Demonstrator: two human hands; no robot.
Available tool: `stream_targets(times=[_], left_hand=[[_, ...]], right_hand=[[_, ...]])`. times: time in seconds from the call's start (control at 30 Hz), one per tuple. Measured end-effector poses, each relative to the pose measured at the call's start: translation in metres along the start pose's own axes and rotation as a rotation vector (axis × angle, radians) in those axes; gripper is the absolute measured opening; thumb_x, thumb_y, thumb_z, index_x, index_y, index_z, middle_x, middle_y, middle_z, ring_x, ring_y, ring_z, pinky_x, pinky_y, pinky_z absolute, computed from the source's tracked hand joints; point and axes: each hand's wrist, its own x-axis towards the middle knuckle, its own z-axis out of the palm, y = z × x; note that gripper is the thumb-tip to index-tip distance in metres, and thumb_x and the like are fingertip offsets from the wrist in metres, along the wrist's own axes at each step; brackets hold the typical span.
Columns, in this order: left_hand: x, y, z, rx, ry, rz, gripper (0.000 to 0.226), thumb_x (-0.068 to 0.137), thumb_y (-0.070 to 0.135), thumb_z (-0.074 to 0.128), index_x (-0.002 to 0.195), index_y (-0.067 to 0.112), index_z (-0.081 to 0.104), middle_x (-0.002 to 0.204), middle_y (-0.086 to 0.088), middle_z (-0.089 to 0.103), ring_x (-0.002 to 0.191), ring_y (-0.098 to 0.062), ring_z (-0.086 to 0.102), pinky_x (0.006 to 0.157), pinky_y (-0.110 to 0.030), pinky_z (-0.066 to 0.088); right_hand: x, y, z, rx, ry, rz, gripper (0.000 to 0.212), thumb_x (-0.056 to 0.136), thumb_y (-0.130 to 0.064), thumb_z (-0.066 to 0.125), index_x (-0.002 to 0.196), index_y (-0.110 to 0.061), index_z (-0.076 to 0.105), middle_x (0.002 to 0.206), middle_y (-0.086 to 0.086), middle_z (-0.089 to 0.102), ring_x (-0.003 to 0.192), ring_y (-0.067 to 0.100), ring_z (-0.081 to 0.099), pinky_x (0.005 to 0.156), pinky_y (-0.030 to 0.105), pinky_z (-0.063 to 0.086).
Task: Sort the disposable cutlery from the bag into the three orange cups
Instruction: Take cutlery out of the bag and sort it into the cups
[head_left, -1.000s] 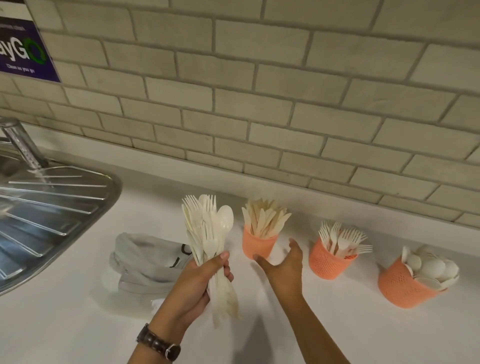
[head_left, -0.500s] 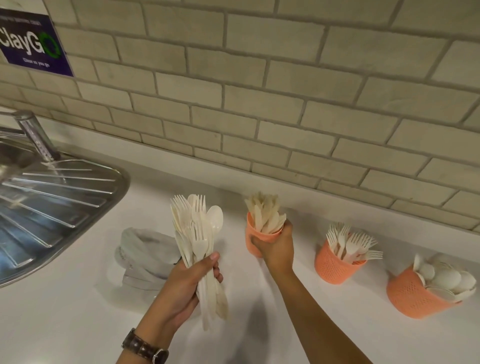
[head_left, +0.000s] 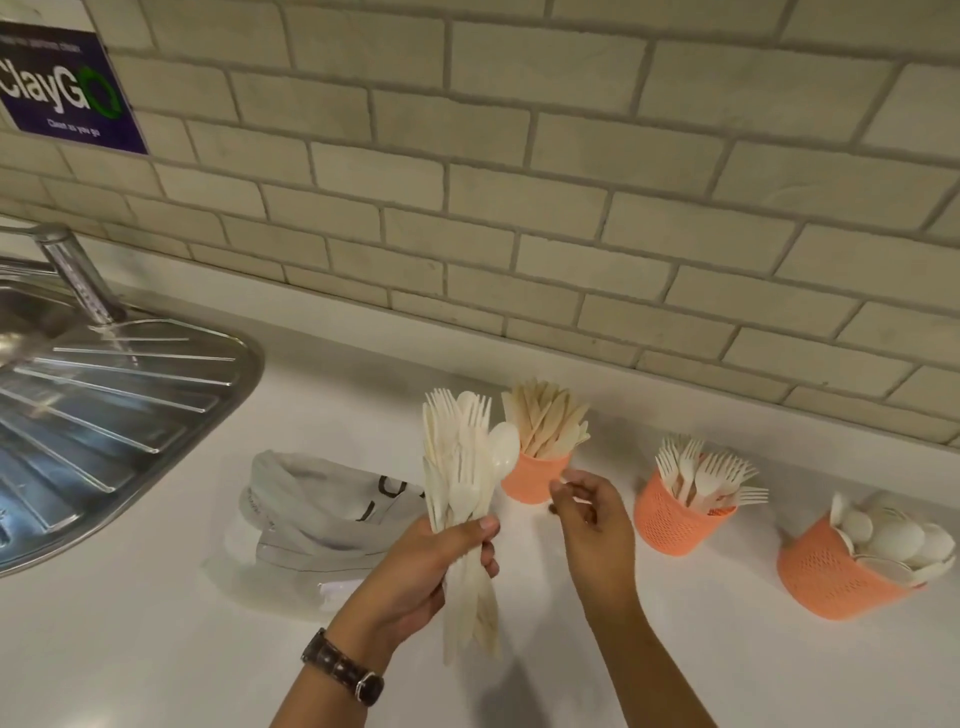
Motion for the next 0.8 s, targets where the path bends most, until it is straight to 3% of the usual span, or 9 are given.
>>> stream_targets(times=[0.03,0.07,0.13,0.33,0.5,0.6,0.73,0.8], left_hand=[[0.0,0.0,0.002,0.029,-0.007,-0.006,0.025,0.071,0.019,0.069,0.089,0.005,0.06,0.06,-0.006,0.055,0.056,-0.016,0.056,0.068,-0.032,0.048],[0.0,-0.001,0.005,0.055,-0.015,-0.008,0.029,0.07,0.019,0.069,0.094,0.005,0.061,0.059,-0.005,0.055,0.057,-0.016,0.056,0.068,-0.032,0.048],[-0.001,-0.002,0.012,0.088,-0.045,0.007,0.036,0.07,0.019,0.07,0.102,0.006,0.062,0.061,-0.004,0.057,0.057,-0.015,0.056,0.069,-0.033,0.048],[-0.002,-0.007,0.027,0.144,-0.169,0.074,0.037,0.066,0.017,0.073,0.103,0.02,0.069,0.082,-0.001,0.07,0.068,-0.008,0.061,0.068,-0.026,0.049],[-0.004,-0.006,0.02,0.019,-0.2,0.09,0.055,0.043,0.042,0.091,0.088,0.015,0.074,0.065,-0.004,0.063,0.062,-0.013,0.059,0.063,-0.022,0.052],[-0.004,-0.006,0.017,-0.032,-0.199,0.074,0.08,0.039,0.047,0.091,0.104,0.005,0.069,0.061,-0.002,0.06,0.061,-0.013,0.058,0.063,-0.022,0.052],[-0.005,-0.011,0.011,-0.11,-0.184,0.045,0.083,0.041,0.045,0.091,0.11,0.005,0.067,0.063,-0.005,0.06,0.064,-0.015,0.06,0.068,-0.027,0.054],[-0.005,-0.013,0.007,-0.109,-0.19,0.041,0.084,0.046,0.042,0.09,0.117,0.007,0.061,0.079,-0.006,0.07,0.075,-0.016,0.067,0.074,-0.028,0.055]], right_hand=[[-0.01,-0.008,-0.004,0.032,-0.042,-0.017,0.005,0.085,-0.016,0.067,0.089,-0.015,0.065,0.081,0.003,0.066,0.073,0.013,0.064,0.069,0.023,0.048],[-0.017,-0.018,-0.008,0.04,-0.098,-0.041,0.008,0.083,-0.018,0.069,0.08,-0.011,0.067,0.068,0.005,0.064,0.06,0.011,0.059,0.063,0.023,0.048],[-0.029,-0.035,-0.012,0.037,-0.199,-0.083,0.019,0.076,-0.022,0.075,0.071,-0.005,0.069,0.06,0.007,0.063,0.053,0.012,0.054,0.057,0.02,0.049],[-0.034,-0.052,-0.021,0.017,-0.278,0.076,0.013,0.069,-0.011,0.081,0.076,-0.003,0.074,0.071,0.01,0.073,0.062,0.021,0.068,0.06,0.026,0.058],[-0.037,-0.06,-0.028,0.166,-0.401,0.19,0.007,0.075,-0.002,0.074,0.082,-0.005,0.074,0.073,0.015,0.074,0.067,0.025,0.071,0.07,0.029,0.06],[-0.038,-0.06,-0.02,0.052,-0.39,0.117,0.007,0.075,-0.006,0.075,0.081,-0.003,0.074,0.07,0.019,0.072,0.063,0.029,0.068,0.071,0.032,0.06],[-0.032,-0.062,-0.014,-0.075,-0.453,0.11,0.009,0.075,-0.007,0.076,0.079,0.0,0.074,0.066,0.017,0.07,0.06,0.03,0.065,0.072,0.04,0.06],[-0.028,-0.063,-0.014,-0.071,-0.524,0.152,0.008,0.077,-0.005,0.073,0.082,0.002,0.073,0.075,0.02,0.071,0.063,0.03,0.067,0.07,0.039,0.06]])
